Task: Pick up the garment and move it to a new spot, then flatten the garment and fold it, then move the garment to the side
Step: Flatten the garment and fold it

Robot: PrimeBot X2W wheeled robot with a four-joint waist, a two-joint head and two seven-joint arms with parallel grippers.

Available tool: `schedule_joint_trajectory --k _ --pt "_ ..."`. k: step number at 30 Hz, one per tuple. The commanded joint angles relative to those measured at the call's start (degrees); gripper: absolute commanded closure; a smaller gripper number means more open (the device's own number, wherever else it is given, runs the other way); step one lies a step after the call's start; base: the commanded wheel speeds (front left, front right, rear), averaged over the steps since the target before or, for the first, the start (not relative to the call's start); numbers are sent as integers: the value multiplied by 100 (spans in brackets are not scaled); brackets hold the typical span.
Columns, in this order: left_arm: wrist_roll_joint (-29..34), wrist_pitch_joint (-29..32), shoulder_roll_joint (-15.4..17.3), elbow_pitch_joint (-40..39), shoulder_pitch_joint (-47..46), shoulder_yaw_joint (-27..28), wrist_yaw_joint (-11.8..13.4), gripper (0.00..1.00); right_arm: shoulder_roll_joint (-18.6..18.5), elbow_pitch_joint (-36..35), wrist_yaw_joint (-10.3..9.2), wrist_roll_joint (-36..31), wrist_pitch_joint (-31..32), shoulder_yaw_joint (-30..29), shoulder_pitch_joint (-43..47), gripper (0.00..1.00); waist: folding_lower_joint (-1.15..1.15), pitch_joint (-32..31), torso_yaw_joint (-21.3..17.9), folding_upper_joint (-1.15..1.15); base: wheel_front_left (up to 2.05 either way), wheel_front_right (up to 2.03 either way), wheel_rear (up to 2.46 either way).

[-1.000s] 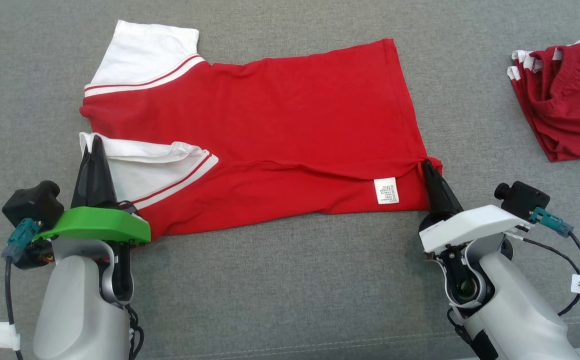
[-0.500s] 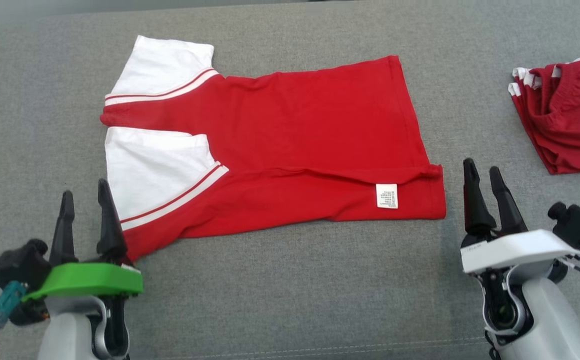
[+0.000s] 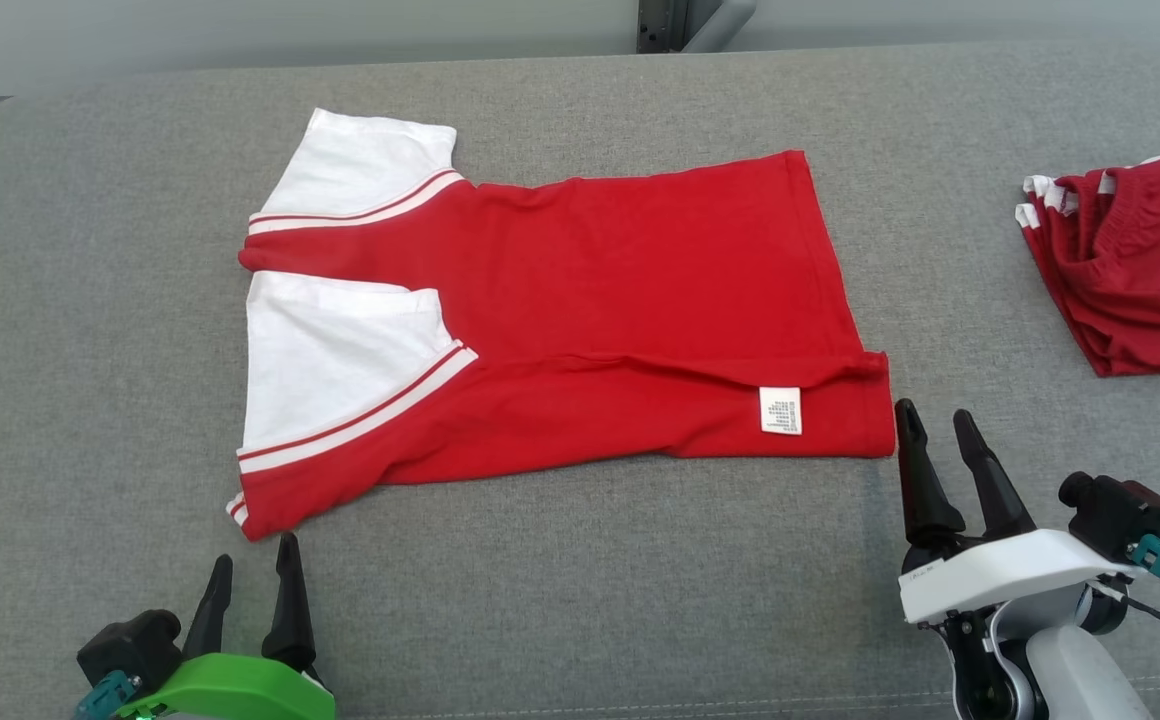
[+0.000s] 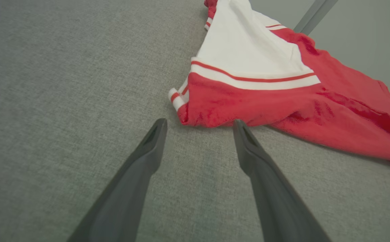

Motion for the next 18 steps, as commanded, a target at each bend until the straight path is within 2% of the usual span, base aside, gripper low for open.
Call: schedule_joint_trajectory --k 1,8,16,18 --pt "-26 4 56 38 -26 12 -21 0 3 -29 -1 -51 10 -1 42 0 0 10 -5 0 0 0 0" --pt "-456 -58 39 398 -402 -48 -23 0 41 -53 -1 -70 121 40 -32 0 0 128 -92 0 0 0 0" --pt "-976 -113 170 862 -751 -69 -24 2 84 103 -1 -100 262 63 -97 0 0 244 -190 0 0 0 0" --pt "-1105 -127 170 918 -801 -45 -24 50 95 191 -1 -94 311 88 -123 0 0 260 -196 0 0 0 0"
